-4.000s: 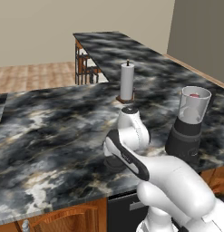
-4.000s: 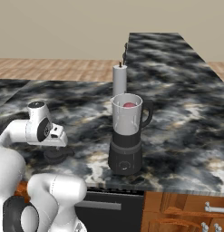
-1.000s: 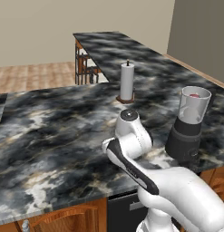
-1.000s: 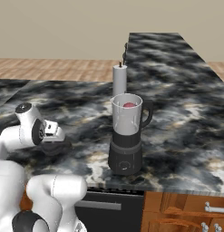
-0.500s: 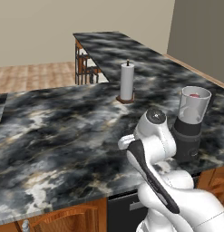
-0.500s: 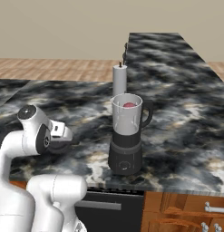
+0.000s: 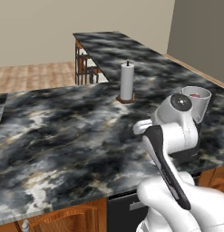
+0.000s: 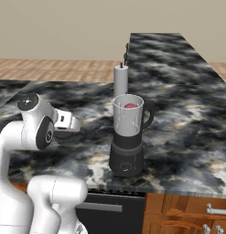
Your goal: Grab the onions from the fridge, place them in the blender, close the lid, and turn on the blender to create a marinade.
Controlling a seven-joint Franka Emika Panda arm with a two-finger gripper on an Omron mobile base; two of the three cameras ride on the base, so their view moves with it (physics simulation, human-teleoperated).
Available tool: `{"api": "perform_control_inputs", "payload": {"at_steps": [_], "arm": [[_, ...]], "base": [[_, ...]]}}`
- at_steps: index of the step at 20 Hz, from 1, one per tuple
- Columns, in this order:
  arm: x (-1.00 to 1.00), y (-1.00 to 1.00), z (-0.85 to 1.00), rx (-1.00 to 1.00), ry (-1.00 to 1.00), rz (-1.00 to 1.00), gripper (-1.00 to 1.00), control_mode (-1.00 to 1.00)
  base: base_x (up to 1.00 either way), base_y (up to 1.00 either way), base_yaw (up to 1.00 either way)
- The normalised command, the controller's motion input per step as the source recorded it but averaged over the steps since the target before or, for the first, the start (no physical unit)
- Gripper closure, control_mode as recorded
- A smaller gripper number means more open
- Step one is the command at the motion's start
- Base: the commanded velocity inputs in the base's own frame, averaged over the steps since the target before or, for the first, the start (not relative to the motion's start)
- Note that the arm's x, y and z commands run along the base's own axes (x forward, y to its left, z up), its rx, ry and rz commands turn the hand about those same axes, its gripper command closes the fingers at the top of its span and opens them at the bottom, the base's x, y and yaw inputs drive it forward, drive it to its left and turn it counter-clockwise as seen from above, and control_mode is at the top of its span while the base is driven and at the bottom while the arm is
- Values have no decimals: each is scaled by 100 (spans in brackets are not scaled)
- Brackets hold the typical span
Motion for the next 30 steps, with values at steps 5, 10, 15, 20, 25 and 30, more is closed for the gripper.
{"api": "perform_control_inputs", "payload": {"at_steps": [5,10,15,20,25,30], "arm": [[-23,-23,100,0,-5,-8,100,-100],[-16,-29,100,0,-5,-8,100,-100],[-9,-33,100,0,-4,-7,100,-100],[-2,-52,83,0,-2,-6,100,-100],[0,-76,27,4,0,-1,100,-100],[16,-79,0,5,0,0,100,-100]], "base": [[0,0,0],[0,0,0],[0,0,0],[0,0,0],[0,0,0],[0,0,0]]}}
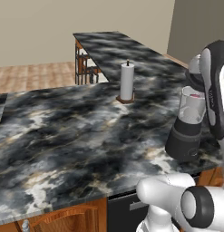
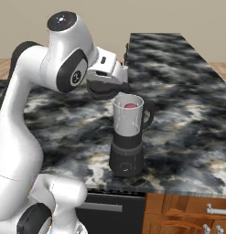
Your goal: Grab the onions from the fridge, place them in the blender, close the lid, and turn on the blender to create a marinade.
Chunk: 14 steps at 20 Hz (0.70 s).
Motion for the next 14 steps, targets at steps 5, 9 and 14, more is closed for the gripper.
{"api": "perform_control_inputs", "payload": {"at_steps": [5,9,14], "arm": [[36,-58,4,1,3,0,100,-100],[59,-42,0,0,17,0,100,-100],[52,-21,-5,0,24,0,100,-100]], "base": [[0,0,0],[0,0,0],[0,0,0]]}}
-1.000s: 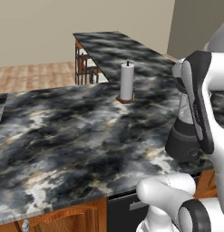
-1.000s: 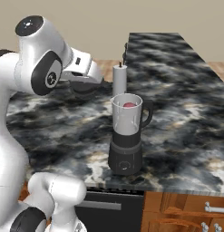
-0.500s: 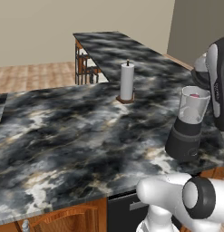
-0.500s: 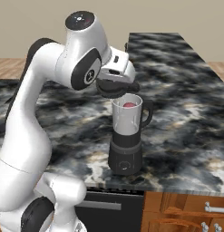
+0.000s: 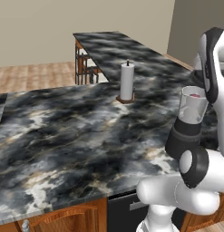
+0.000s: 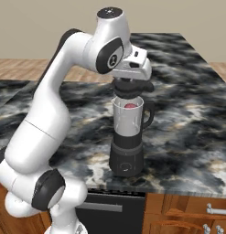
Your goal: Grab the onions from the fridge, place them in the blender, close the lid, and turn on the blender to create a marinade.
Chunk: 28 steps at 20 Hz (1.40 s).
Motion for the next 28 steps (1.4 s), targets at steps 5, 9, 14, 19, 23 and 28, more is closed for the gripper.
{"api": "perform_control_inputs", "payload": {"at_steps": [5,9,14,19,23,28], "arm": [[8,1,-21,0,13,0,100,-100],[0,1,-25,0,10,0,100,-100],[30,2,-20,0,4,1,100,-100],[21,0,-14,0,0,2,100,-100],[2,1,-20,0,0,2,100,-100],[5,-4,-2,0,-2,2,100,-100]], "base": [[0,0,0],[0,0,0],[0,0,0],[0,0,0],[0,0,0],[0,0,0]]}}
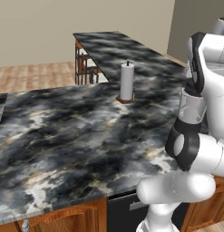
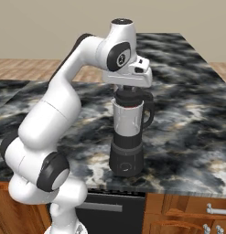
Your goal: Grab the onions from the fridge, place them in the blender, close the lid, and turn on the blender to create a marinade.
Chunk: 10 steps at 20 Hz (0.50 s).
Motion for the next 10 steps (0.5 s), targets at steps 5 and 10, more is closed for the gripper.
{"api": "perform_control_inputs", "payload": {"at_steps": [5,10], "arm": [[0,0,0,1,-6,5,100,-100],[-11,3,-10,0,-3,10,100,-100]], "base": [[0,0,0],[0,0,0]]}}
